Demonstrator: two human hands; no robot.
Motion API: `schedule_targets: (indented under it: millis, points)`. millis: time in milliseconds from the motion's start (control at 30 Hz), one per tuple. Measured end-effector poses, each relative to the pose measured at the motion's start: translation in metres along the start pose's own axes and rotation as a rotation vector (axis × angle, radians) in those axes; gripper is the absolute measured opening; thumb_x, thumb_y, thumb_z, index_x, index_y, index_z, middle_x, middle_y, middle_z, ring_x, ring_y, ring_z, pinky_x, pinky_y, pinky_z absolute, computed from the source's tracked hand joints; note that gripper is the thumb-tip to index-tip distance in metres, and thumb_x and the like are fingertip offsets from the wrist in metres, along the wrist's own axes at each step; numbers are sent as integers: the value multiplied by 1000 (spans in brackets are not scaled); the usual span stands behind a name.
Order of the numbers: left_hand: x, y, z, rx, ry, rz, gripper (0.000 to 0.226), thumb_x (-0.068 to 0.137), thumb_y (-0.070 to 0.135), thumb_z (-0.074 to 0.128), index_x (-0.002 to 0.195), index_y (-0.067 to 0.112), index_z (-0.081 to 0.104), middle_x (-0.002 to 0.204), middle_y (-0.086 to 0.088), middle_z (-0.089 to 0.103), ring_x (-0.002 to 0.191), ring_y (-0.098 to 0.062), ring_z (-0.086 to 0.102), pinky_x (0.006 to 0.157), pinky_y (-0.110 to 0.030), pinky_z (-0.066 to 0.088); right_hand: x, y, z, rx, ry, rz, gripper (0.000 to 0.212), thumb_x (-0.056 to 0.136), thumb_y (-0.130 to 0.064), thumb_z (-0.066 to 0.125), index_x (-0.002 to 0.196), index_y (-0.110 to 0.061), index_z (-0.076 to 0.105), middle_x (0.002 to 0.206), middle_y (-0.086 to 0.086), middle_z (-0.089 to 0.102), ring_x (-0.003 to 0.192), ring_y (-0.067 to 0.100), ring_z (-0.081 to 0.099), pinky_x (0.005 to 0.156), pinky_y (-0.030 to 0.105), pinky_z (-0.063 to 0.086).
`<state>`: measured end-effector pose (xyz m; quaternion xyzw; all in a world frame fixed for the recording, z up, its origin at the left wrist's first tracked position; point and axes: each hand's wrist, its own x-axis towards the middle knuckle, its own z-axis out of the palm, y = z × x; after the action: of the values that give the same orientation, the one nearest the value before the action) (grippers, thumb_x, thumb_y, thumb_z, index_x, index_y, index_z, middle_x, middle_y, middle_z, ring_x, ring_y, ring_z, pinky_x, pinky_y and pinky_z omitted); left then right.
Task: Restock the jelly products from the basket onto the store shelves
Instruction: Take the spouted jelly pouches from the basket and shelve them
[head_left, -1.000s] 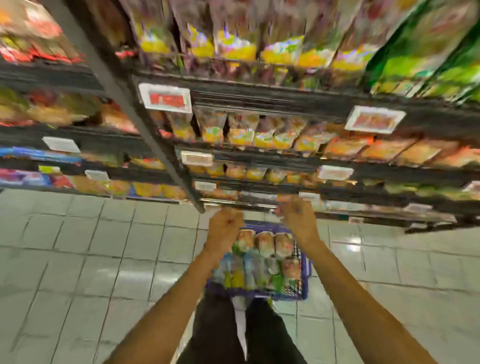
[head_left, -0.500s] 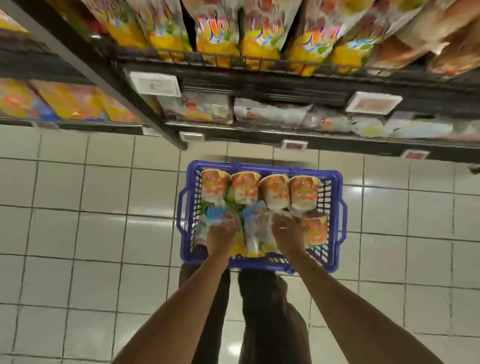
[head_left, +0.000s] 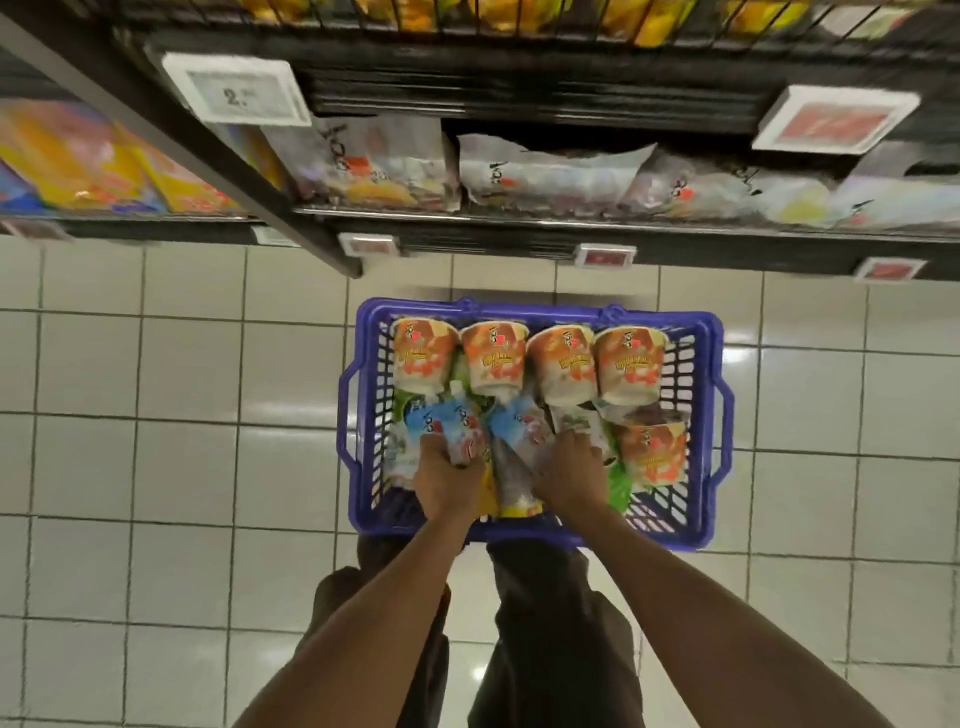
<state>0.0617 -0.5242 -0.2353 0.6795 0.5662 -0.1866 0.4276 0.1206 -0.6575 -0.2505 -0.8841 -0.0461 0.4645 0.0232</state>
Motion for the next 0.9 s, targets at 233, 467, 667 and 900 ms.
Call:
schedule_targets:
  millis: [233, 467, 667, 900]
  points:
    - [-29, 28, -55, -218, -239, 7, 22, 74, 7, 79, 68, 26, 69, 63, 13, 69, 78, -22, 69, 57, -25, 52, -49, 2, -51, 717, -75, 116, 37, 94, -11, 57, 131, -5, 51, 120, 12, 61, 104, 25, 62, 72, 18, 48]
    - [-99, 113, -143, -316, -395, 127, 26, 83, 23, 76, 106, 14, 69, 103, -9, 73, 105, -32, 68, 91, -49, 56, -150, -24, -150, 1644, -51, 65, 47, 79, -44, 75, 117, -17, 68, 108, 12, 74, 97, 34, 71, 84, 51, 58]
    - [-183, 198, -222, -627, -334, 213, 22, 83, -4, 70, 101, 8, 68, 113, -20, 70, 110, -37, 66, 99, -58, 49, -237, -38, -247, 1653, 67, -212, 81, 48, -48, 93, 119, -18, 67, 107, 4, 75, 96, 22, 73, 76, 39, 60]
    - [-282, 276, -311, -798, -371, 499, 22, 82, 4, 72, 99, 17, 67, 91, 0, 77, 80, -12, 72, 72, -34, 58, -338, -64, -370, 1606, 301, -407, 36, 77, -6, 78, 112, -8, 68, 98, 9, 76, 85, 22, 73, 73, 37, 61]
